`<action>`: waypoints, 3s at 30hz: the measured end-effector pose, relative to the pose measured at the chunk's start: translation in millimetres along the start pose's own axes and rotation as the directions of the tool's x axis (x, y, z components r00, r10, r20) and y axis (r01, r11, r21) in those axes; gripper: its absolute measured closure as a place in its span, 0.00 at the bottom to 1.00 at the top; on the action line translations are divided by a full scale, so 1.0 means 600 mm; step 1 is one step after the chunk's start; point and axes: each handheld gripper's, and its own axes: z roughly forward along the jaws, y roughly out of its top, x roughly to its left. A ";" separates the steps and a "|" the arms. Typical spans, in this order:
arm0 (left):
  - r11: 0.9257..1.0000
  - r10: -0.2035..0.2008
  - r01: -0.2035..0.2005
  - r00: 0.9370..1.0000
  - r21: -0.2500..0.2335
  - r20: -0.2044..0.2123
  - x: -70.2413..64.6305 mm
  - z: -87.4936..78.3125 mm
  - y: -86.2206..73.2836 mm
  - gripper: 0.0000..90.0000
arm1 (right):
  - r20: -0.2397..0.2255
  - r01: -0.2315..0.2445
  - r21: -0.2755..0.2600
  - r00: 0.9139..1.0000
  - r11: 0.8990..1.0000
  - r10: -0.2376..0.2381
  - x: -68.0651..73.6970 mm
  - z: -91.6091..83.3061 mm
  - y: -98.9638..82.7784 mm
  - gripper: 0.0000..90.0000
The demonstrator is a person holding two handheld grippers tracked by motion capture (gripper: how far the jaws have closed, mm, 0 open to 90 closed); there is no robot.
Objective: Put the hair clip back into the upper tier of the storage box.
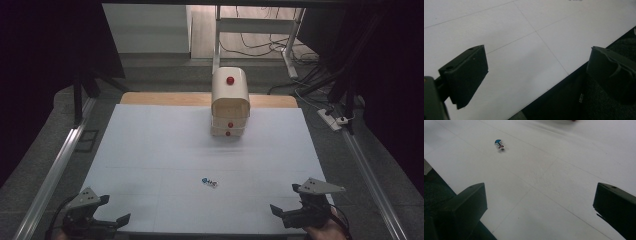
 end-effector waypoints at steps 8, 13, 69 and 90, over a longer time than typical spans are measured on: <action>1.000 -0.003 0.003 1.000 -0.001 0.005 0.002 -0.001 0.000 0.04 | -0.013 0.018 -0.009 1.000 1.000 -0.018 0.002 0.002 0.003 0.00; 1.000 -0.007 0.007 1.000 -0.002 0.011 0.002 0.000 0.000 0.04 | -0.038 0.023 -0.008 0.999 1.000 -0.024 0.004 0.006 0.007 0.00; 1.000 -0.008 0.008 1.000 0.002 0.013 0.002 0.000 0.000 0.03 | -0.243 0.198 0.055 0.953 0.979 -0.179 0.079 0.158 0.070 0.00; 1.000 -0.010 0.010 1.000 0.004 0.015 0.003 0.001 0.000 0.03 | -0.237 0.273 0.120 0.941 0.954 -0.239 0.102 0.223 0.095 0.00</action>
